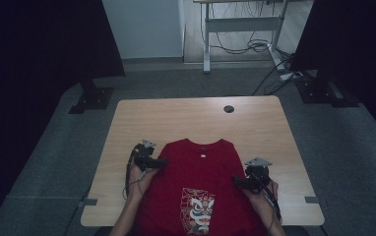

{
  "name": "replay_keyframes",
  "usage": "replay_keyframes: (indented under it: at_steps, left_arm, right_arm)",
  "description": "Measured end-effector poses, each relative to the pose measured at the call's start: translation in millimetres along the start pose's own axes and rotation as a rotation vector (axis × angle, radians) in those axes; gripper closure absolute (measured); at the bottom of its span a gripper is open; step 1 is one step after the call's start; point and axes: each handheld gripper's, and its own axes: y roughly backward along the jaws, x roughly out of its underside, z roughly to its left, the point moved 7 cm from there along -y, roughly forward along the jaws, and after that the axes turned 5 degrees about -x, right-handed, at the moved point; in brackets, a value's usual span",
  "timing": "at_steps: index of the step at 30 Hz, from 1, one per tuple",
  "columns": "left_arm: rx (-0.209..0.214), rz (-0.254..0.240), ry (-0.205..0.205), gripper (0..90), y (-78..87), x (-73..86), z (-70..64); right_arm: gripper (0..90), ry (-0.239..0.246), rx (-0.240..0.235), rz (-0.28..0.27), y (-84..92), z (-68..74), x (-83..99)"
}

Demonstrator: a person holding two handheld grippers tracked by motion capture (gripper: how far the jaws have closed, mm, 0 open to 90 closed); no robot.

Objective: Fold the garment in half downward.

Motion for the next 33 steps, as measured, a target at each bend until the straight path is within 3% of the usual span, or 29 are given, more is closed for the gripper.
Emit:
replay_keyframes:
  at_steps: [8, 9, 13, 14, 17, 19, 21, 22, 26, 27, 29, 30, 31, 33]
  left_arm:
    - [0.017, -0.003, -0.017, 6.3, -0.5, -0.9, -6.6]
    - [0.030, -0.003, -0.042, 6.3, -1.6, -2.3, -16.0]
    - [0.032, -0.001, -0.042, 6.5, -2.7, -3.2, -17.6]
    - [0.032, -0.001, -0.042, 6.1, -2.7, -3.2, -17.6]
    - [0.031, 0.000, -0.042, 6.2, -2.4, -2.8, -17.7]
    - [0.032, -0.001, -0.042, 6.3, -2.0, -2.4, -17.6]
    - [0.032, -0.002, -0.042, 6.3, -1.6, -2.1, -17.3]
    - [0.032, -0.002, -0.043, 6.5, -1.3, -1.9, -17.0]
    - [0.034, -0.002, -0.046, 6.8, -1.1, -1.7, -16.7]
    - [0.037, -0.004, -0.047, 7.1, -0.7, -1.4, -16.3]
    - [0.038, -0.003, -0.047, 7.1, -0.7, -1.3, -16.3]
    - [0.038, -0.003, -0.047, 7.1, -0.7, -1.3, -16.3]
    - [0.038, -0.003, -0.047, 7.1, -0.7, -1.3, -16.3]
    - [0.038, -0.003, -0.048, 7.2, -0.6, -1.3, -16.2]
  right_arm:
    - [11.2, 0.000, -0.003, 0.002, -0.5, -0.1, -0.6]
    - [11.2, 0.000, -0.003, 0.002, -0.5, -0.1, -0.6]
    - [10.9, 0.015, -0.003, -0.001, 0.0, 4.9, -10.8]
    - [9.3, 0.032, -0.035, -0.033, -2.7, 18.7, -26.1]
    - [8.5, 0.041, -0.045, -0.032, -5.8, 24.8, -30.6]
    - [5.3, 0.099, -0.062, 0.006, -27.2, 50.2, -40.0]
    - [5.3, 0.119, -0.053, 0.023, -32.9, 55.0, -39.2]
    - [4.0, 0.164, -0.021, 0.046, -41.5, 58.8, -35.4]
    - [6.4, 0.136, -0.009, 0.028, -40.4, 54.8, -34.5]
    - [7.2, 0.134, 0.065, 0.030, -30.5, 33.6, -31.4]
    - [9.2, 0.081, 0.050, 0.030, -24.2, 19.2, -26.1]
    - [9.2, 0.081, 0.050, 0.030, -24.2, 19.2, -26.1]
    - [9.2, 0.076, 0.078, 0.030, -19.5, 10.1, -23.8]
    - [9.2, 0.076, 0.078, 0.030, -19.5, 10.1, -23.8]
